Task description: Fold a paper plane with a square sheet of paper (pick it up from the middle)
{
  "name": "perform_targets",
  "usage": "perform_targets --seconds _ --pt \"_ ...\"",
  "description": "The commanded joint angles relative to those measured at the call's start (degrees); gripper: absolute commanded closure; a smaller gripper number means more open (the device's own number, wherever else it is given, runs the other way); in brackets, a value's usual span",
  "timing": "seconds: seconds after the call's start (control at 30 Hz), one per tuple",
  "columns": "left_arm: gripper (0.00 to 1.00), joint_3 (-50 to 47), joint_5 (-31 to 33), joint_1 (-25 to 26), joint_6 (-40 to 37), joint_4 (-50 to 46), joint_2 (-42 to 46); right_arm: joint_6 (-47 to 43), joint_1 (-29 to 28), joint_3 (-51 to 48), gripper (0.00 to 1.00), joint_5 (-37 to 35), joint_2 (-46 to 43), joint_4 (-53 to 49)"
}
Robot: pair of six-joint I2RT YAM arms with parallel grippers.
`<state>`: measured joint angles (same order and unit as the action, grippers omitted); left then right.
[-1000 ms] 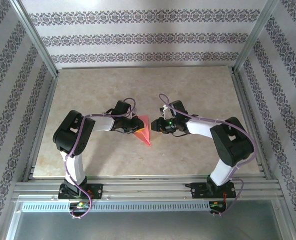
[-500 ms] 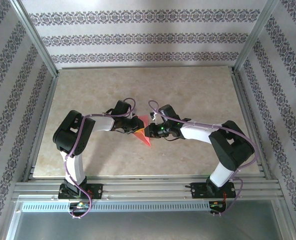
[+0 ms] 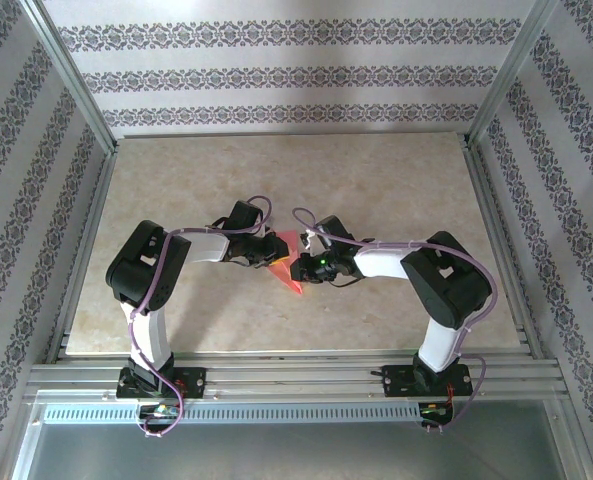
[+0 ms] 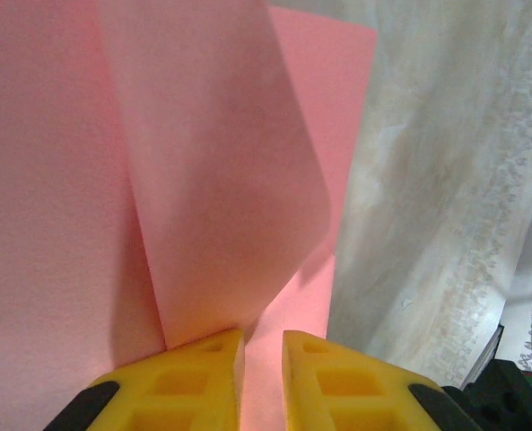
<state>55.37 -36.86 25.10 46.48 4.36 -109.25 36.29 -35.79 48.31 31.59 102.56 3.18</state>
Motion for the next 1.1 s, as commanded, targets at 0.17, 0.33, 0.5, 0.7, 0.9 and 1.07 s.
perform_targets --seconds 0.17,0.33,0.5,0.7,0.9,1.07 --pt "0.79 -1.78 3.79 0.34 -1.31 -6.87 -2.12 0.44 -0.25 0.64 0.81 2.86 1.63 -1.12" --pt "0.79 -1.79 3.9 0.38 -1.44 -7.06 -1.85 0.84 0.78 0.55 0.8 2.68 -2.68 -1.51" --pt "0.79 -1.77 4.03 0.36 -1.3 -7.33 -1.67 4.59 1.53 -3.81 0.73 -2.05 -7.87 -2.97" --pt "0.79 -1.73 4.43 0.39 -1.3 -7.99 -1.63 12.04 1.13 -7.02 0.72 -1.13 -8.82 -0.92" --pt "0.79 -1.67 4.34 0.35 -1.22 -8.02 -1.75 13.48 -0.01 -6.38 0.77 0.96 -5.68 1.96" --pt "0.79 -1.7 4.33 0.38 -1.18 -7.96 -1.76 13.66 -0.12 -6.46 0.8 1.95 -4.83 2.93"
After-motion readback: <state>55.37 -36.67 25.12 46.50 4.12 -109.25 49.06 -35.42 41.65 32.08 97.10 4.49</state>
